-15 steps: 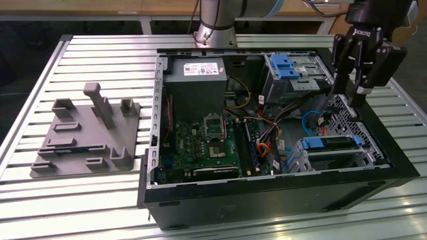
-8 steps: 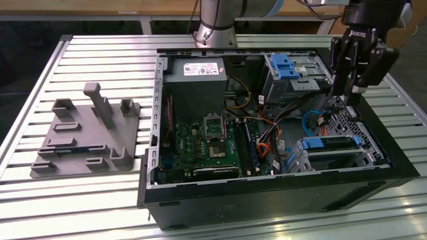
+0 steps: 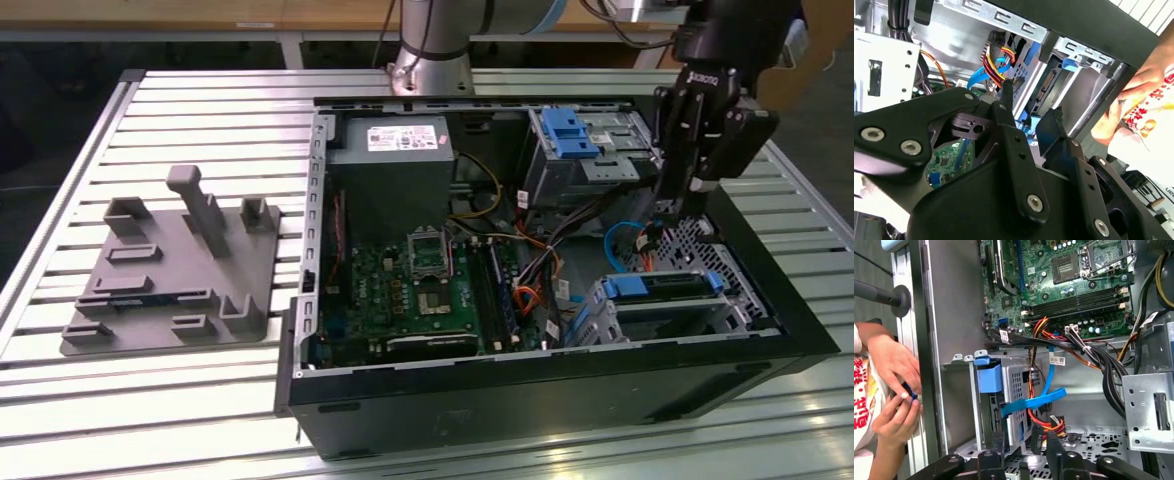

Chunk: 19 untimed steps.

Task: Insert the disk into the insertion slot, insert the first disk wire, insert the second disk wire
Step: 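Insert the first disk wire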

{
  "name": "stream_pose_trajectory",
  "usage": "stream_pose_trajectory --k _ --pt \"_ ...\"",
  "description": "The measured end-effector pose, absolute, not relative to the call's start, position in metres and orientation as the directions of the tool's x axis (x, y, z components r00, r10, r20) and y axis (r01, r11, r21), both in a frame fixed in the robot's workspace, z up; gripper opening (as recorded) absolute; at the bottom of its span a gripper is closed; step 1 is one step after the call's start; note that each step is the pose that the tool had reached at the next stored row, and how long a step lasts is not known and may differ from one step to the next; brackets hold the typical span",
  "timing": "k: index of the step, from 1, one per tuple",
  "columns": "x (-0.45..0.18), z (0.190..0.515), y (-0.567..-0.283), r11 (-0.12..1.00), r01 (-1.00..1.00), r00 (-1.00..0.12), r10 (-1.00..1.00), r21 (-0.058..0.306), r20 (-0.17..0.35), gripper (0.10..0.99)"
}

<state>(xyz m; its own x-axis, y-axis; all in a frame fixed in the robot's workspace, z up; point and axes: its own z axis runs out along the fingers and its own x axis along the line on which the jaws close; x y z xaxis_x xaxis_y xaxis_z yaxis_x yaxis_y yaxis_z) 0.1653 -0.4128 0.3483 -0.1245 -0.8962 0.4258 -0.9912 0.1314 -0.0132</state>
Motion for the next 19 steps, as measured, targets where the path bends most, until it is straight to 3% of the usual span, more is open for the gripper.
stream_pose_trajectory --k 19 --pt "0.165 0.335 -0.407 0.133 -0.991 -0.126 -0.88 -0.019 0.458 0.451"
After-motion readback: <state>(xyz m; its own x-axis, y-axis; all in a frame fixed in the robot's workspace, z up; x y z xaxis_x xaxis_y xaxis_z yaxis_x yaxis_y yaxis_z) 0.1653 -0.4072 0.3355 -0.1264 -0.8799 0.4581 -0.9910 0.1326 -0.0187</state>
